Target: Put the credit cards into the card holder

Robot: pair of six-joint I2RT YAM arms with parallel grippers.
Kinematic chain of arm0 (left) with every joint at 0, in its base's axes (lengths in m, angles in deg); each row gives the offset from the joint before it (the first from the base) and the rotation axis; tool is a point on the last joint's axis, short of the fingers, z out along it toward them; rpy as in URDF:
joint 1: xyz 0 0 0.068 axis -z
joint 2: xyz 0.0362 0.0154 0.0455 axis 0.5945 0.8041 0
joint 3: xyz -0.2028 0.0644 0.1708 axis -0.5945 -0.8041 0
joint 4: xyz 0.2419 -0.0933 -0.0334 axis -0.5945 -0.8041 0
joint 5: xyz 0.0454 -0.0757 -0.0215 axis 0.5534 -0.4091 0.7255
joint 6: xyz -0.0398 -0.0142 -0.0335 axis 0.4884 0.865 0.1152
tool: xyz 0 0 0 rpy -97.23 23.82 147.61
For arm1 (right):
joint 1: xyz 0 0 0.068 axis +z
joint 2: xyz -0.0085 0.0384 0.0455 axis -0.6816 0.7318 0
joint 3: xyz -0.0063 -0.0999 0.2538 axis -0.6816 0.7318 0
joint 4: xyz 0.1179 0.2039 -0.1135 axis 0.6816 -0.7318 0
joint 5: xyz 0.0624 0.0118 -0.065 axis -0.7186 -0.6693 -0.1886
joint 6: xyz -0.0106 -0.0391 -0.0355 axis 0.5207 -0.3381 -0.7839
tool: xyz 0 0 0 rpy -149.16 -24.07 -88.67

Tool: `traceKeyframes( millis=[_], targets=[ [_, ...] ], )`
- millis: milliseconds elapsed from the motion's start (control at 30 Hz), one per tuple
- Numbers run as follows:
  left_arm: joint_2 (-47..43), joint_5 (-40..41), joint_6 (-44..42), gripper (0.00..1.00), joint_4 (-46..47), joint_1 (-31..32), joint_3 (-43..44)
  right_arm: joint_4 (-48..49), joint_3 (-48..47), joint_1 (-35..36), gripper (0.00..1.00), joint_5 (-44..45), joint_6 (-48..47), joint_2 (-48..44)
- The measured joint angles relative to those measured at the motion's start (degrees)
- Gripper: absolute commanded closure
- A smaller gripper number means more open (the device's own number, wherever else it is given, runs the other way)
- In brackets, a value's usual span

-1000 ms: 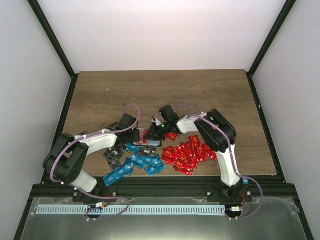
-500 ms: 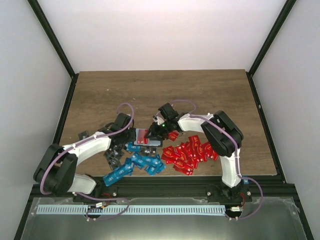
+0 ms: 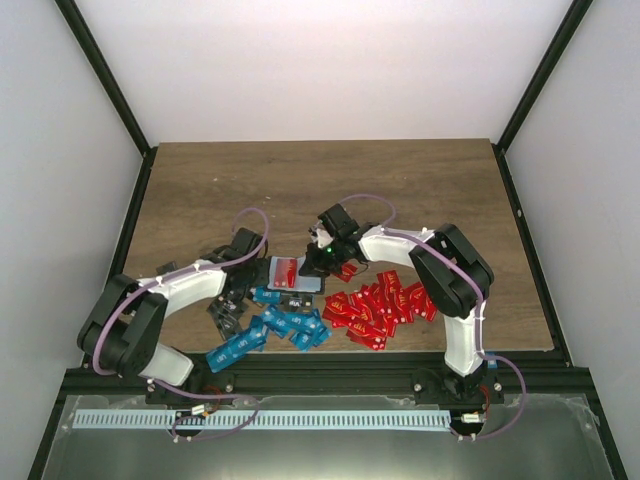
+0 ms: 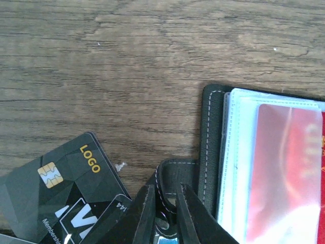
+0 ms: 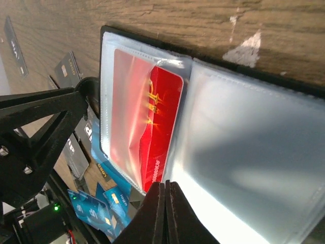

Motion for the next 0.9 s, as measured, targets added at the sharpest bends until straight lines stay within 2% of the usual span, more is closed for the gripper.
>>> traceKeyframes(
  millis=[567,900],
  targets=[
    [1.73,-0.02,-0.81,0.91,1.99,-0.33,-0.15,1.31,-3.39,0.85,0.99,2.08,-1.07,4.98],
    [2.8,-0.87,-1.84,0.92,4.44,-0.52,-0.31,3.78,-3.85,0.79,0.99,-0.59,-1.09,6.69]
  ],
)
